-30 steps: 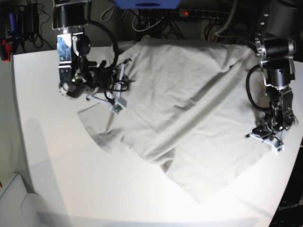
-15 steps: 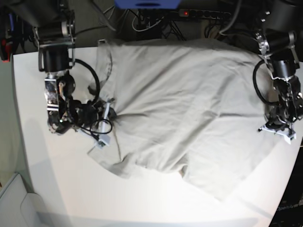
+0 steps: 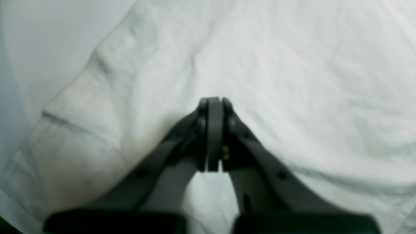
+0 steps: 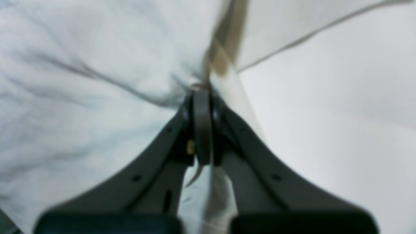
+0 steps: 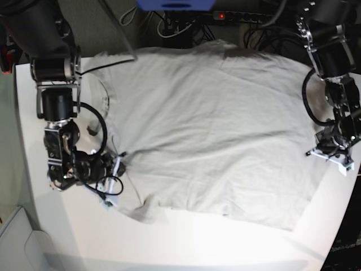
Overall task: Layout the t-shirt on the table in an organized manner, then fold the t-shirt properly
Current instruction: 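Pull both grippers outward, smoothing the shirt flat on the table, then release the shirt and move both grippers to the shirt's shoulder corners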
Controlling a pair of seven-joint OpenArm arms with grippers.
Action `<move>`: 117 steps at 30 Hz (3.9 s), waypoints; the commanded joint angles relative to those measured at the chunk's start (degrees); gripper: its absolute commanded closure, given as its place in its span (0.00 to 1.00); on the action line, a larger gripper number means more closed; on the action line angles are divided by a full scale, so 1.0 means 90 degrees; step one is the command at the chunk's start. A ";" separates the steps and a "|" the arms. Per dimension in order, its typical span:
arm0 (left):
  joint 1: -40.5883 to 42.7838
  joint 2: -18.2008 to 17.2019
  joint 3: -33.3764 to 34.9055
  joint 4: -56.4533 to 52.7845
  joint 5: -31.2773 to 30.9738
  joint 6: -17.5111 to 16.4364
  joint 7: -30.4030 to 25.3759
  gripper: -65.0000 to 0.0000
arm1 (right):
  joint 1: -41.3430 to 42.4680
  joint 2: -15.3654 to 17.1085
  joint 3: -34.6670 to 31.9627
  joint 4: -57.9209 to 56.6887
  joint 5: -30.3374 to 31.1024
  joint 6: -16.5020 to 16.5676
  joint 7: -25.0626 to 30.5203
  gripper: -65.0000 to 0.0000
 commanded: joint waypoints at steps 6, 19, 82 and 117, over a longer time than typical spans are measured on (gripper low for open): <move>0.0146 0.0067 -0.0024 0.0631 -0.0012 0.0021 -0.0048 1.00 | -0.0318 0.0059 0.0033 0.2130 0.0132 0.0014 -0.1206 1.00; 0.0928 0.0028 -0.0024 0.0738 0.0027 0.0021 -0.0116 1.00 | -0.3033 -0.0283 0.0336 0.4601 0.0093 0.0014 -0.1793 1.00; 0.0459 0.0028 0.0025 -0.0834 0.0047 0.0031 -0.1229 1.00 | -0.1539 0.0206 0.0287 0.1368 -0.0180 0.0014 -0.0562 1.00; 0.1250 -0.0021 -0.0024 0.1139 0.0027 0.0021 -0.0624 1.00 | -0.3717 0.0420 0.0991 0.5070 -0.0141 0.0014 -0.1920 0.77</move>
